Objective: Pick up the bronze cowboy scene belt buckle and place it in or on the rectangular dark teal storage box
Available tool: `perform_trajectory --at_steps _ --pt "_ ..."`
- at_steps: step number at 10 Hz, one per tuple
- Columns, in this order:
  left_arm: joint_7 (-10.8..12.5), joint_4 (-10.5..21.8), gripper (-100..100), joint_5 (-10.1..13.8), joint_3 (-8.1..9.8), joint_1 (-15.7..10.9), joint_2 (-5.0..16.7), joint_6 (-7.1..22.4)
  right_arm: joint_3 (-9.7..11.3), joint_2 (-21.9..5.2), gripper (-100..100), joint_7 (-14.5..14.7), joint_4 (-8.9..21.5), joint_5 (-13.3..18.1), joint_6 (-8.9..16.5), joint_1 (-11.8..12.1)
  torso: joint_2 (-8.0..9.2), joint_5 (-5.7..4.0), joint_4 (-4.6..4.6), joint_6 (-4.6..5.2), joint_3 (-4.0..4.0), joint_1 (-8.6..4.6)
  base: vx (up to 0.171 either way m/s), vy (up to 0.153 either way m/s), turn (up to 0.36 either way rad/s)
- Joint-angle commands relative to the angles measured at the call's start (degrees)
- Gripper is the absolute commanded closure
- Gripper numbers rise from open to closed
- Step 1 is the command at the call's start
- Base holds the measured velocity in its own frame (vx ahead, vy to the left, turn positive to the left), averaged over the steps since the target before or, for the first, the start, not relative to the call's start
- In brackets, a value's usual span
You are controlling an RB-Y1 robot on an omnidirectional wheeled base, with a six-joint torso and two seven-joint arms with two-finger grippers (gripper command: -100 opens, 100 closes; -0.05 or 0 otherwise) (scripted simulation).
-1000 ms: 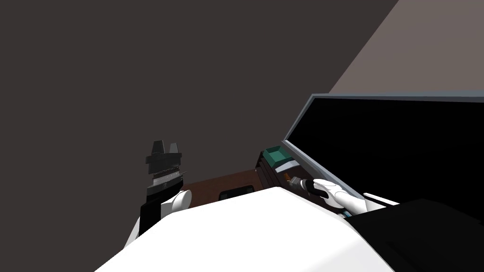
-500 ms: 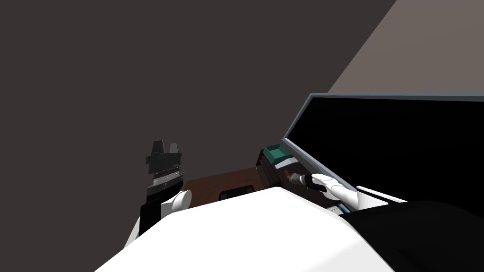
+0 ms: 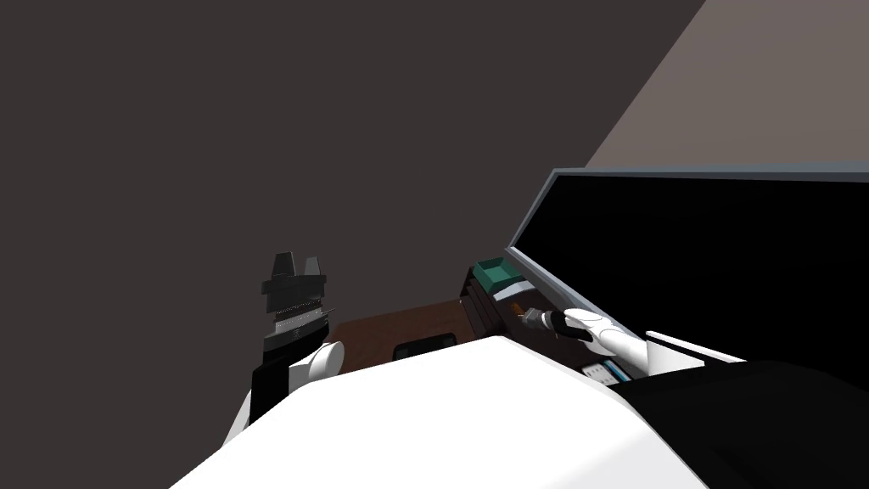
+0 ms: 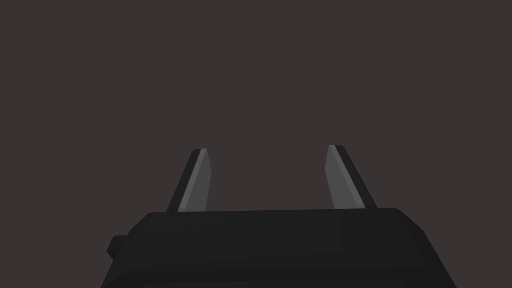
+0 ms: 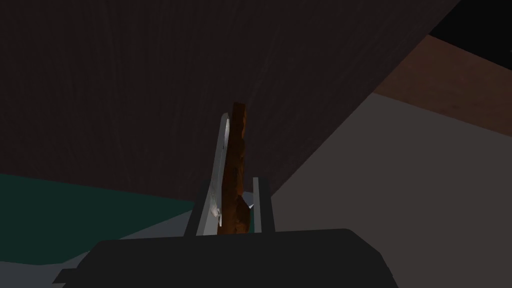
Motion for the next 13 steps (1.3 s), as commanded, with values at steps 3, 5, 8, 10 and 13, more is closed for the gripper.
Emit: perform_trajectory --at_steps 3,5,8,10,13 --pt "0.00 0.00 0 0.00 0.00 0.00 0.00 0.00 -1.50 -3.36 100 0.13 -2.10 -0.88 -2.01 1.41 0.00 0.00 0.00 0.03 0.00 0.01 -0.023 0.042 0.004" --pt "0.00 0.00 0 0.00 0.00 0.00 0.00 0.00 -2.61 -6.26 100 0.13 -3.29 -1.54 -4.09 2.13 -0.05 0.04 0.01 0.00 -0.01 0.09 -0.010 0.057 0.011" --pt "0.00 0.00 0 0.00 0.00 0.00 0.00 0.00 -3.52 -9.14 100 -0.06 -4.48 -2.17 -6.04 2.75 -0.11 0.01 0.01 -0.02 -0.05 0.02 0.008 0.032 0.007" --pt "0.00 0.00 0 0.00 0.00 0.01 0.00 0.00 -4.00 -10.88 100 -0.24 -5.24 -2.55 -7.14 3.12 -0.18 0.03 0.00 -0.05 -0.08 0.01 0.021 0.031 0.012" --pt "0.00 0.00 0 0.00 0.00 0.01 0.00 0.00 -4.68 -14.49 100 -1.00 -6.79 -3.36 -9.10 3.72 -0.26 0.02 -0.02 -0.07 -0.13 0.02 0.045 0.027 0.018"
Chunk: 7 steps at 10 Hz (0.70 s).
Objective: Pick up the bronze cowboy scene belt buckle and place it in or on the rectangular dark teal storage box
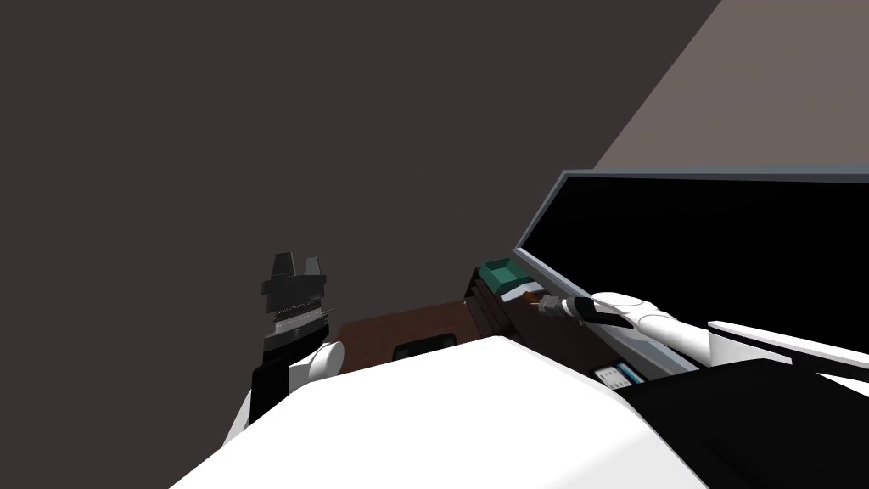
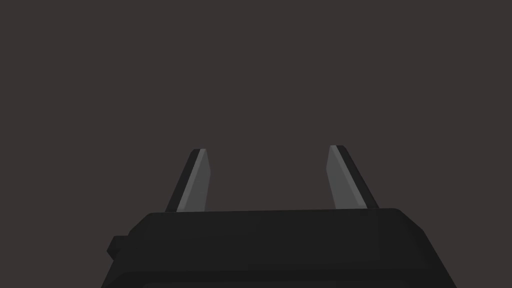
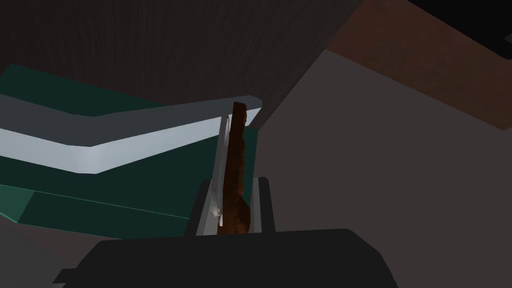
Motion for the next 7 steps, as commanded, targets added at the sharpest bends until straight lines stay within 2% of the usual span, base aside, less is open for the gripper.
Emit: perform_trajectory --at_steps 1,3,5,7 --pt "0.00 0.00 0 0.00 0.00 0.00 0.00 0.00 -0.12 -1.76 100 -0.89 -1.45 -0.33 -0.31 0.40 0.00 0.00 0.00 0.00 0.00 0.00 0.066 0.016 0.020" --pt "0.00 0.00 0 0.00 0.00 0.00 0.00 0.00 0.07 -3.61 100 -2.04 -1.97 -0.58 -1.18 0.21 -0.06 -0.04 -0.03 0.00 -0.04 -0.05 0.084 0.001 0.013" --pt "0.00 0.00 0 0.00 0.01 0.01 0.00 0.00 1.02 -6.18 100 -4.61 -2.21 -0.59 -2.51 -0.77 -0.41 -0.03 -0.07 -0.02 -0.22 -0.13 0.194 -0.030 -0.009" --pt "0.00 0.00 0 0.00 0.01 0.02 0.01 0.00 1.75 -7.51 100 -6.28 -2.14 -0.46 -3.26 -1.57 -0.64 -0.07 -0.12 -0.03 -0.36 -0.24 0.189 -0.031 -0.008"
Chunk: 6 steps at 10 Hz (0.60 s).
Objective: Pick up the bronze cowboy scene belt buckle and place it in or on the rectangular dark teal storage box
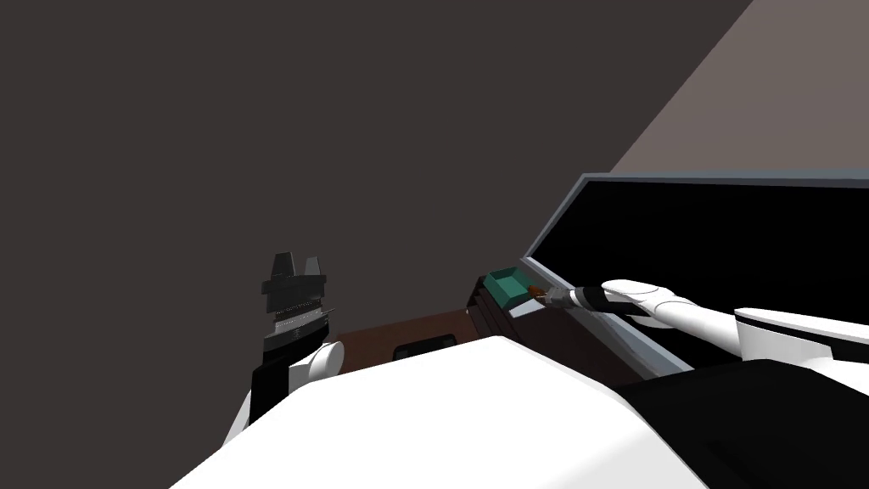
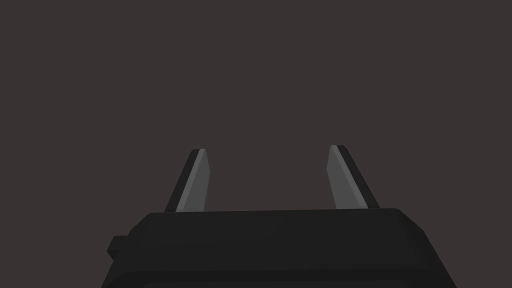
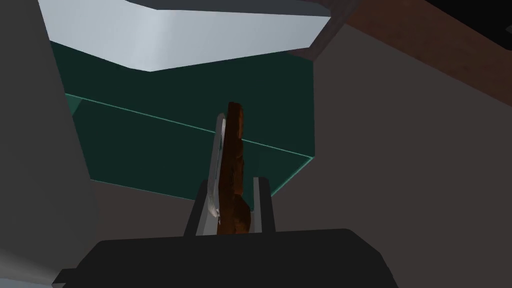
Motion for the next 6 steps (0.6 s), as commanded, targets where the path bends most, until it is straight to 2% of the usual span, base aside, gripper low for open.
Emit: perform_trajectory --at_steps 1,6 --pt "0.00 0.00 0 0.00 0.00 0.00 0.00 0.00 0.85 -0.99 100 -1.77 0.21 0.33 -0.66 -1.02 0.00 0.00 0.00 0.00 0.00 0.00 0.153 -0.017 -0.015" --pt "0.00 0.00 0 0.00 0.00 0.00 0.00 0.00 3.03 -3.68 100 -6.19 0.87 0.94 -2.31 -3.41 0.19 -0.01 0.05 0.10 0.12 -0.05 0.152 -0.031 -0.021"
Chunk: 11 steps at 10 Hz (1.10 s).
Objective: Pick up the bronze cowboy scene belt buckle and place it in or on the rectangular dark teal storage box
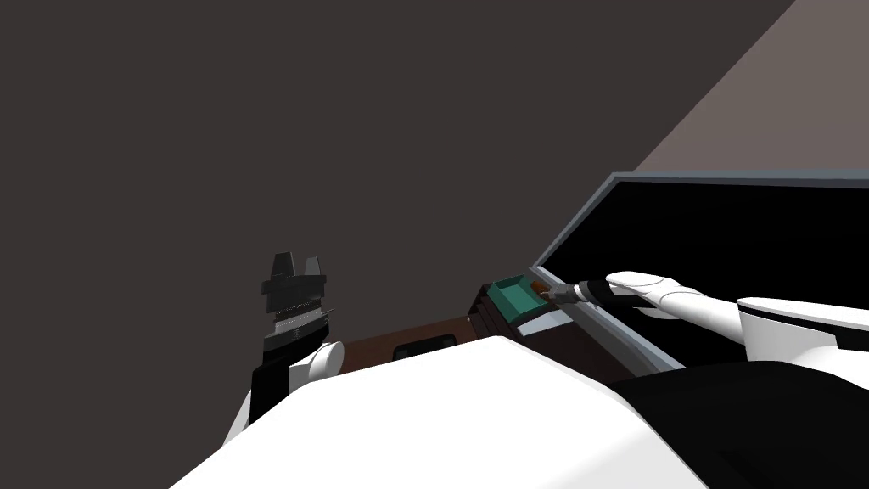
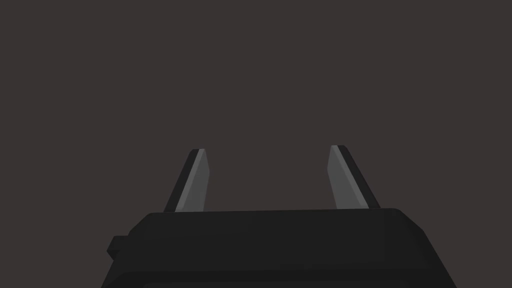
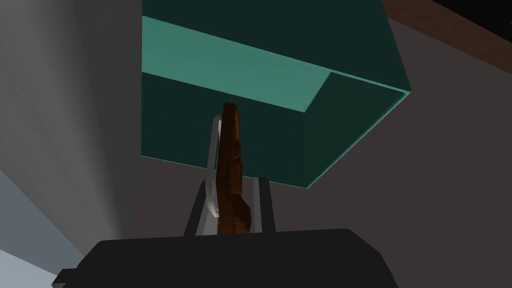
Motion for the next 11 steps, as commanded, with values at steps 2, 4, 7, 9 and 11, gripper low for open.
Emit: perform_trajectory --at_steps 2,4,7,9,11 --pt "0.00 0.00 0 0.00 0.00 0.00 0.00 0.00 1.16 -1.55 100 -2.66 -0.08 0.18 -0.53 -0.99 -0.03 0.00 0.00 0.02 -0.01 -0.02 0.161 -0.039 -0.025" --pt "0.00 0.00 0 0.00 -0.01 -0.01 0.00 0.00 0.82 -1.51 -100 -2.18 -0.27 -0.06 -0.36 -0.55 0.29 -0.02 0.04 0.04 0.15 0.12 0.037 -0.004 -0.002" --pt "0.00 0.00 0 0.00 -0.01 -0.02 -0.01 0.00 1.17 -0.87 -100 -2.20 -0.86 -0.05 -1.16 -0.30 0.24 0.07 0.17 -0.06 0.18 -0.72 -0.006 0.022 -0.002" --pt "0.00 0.00 0 0.00 -0.01 -0.02 -0.01 0.00 1.15 -0.89 0 -2.20 -0.85 -0.05 -1.14 -0.32 0.19 0.02 0.15 -0.03 0.14 -0.90 0.000 0.000 0.000" --pt "0.00 0.00 0 0.00 -0.01 -0.02 -0.01 0.00 1.14 -3.34 -100 -3.07 -1.61 -0.35 -2.56 -0.94 0.19 0.04 0.15 -0.02 0.14 -0.87 -0.002 0.024 -0.050"
